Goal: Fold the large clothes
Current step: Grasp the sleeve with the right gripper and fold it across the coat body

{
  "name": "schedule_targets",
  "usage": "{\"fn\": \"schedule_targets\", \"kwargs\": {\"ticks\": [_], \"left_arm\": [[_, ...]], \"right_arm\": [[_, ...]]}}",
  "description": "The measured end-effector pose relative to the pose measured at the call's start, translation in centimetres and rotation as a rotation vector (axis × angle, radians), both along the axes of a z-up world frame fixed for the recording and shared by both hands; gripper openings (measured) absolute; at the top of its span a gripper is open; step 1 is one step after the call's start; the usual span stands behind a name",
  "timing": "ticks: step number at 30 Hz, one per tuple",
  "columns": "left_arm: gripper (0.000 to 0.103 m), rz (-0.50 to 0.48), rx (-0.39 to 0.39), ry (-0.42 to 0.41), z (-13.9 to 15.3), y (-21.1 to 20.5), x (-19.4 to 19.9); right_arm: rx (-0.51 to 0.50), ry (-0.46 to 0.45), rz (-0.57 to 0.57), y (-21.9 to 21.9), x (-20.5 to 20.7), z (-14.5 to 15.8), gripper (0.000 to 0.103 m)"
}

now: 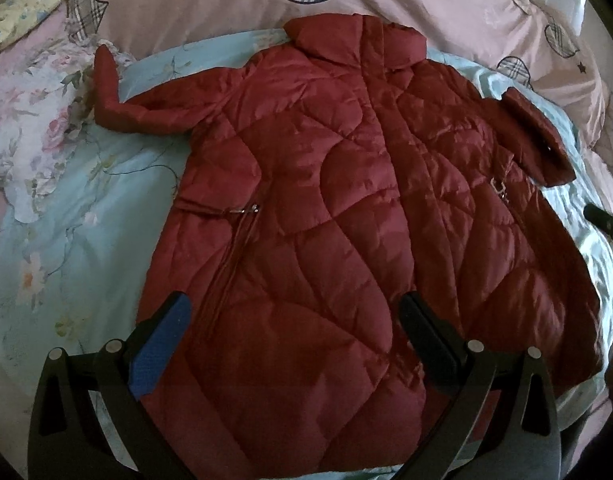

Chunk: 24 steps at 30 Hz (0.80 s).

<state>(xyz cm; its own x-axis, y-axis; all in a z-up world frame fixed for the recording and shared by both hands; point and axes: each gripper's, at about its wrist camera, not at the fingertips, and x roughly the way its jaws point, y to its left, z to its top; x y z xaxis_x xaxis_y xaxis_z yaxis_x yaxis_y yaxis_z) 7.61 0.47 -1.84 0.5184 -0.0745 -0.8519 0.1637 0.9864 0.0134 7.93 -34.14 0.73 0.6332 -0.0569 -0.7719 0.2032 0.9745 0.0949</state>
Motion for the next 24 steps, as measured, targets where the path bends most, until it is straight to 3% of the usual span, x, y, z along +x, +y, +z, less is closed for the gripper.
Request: {"fn": "schedule_targets", "kwargs": {"ticks": [11, 21, 24], "left_arm": [[0.103, 0.007, 0.031, 0.013, -0.6, 0.1, 2.8], [0.103, 0.034, 0.028, 0.021, -1.0, 0.7, 5.2], [0.103, 0.036, 0.036, 0.026, -1.2, 0.8, 5.7]], "right_arm": [[-0.073, -0.003, -0.130, -7.9, 8.3, -0.4, 0.099], [-0.300, 0.098, -0.141, -10.6, 15.8, -5.2, 0.096], [-0.321, 0.099, -0.155, -11.4, 17.0, -5.6, 0.081]]}}
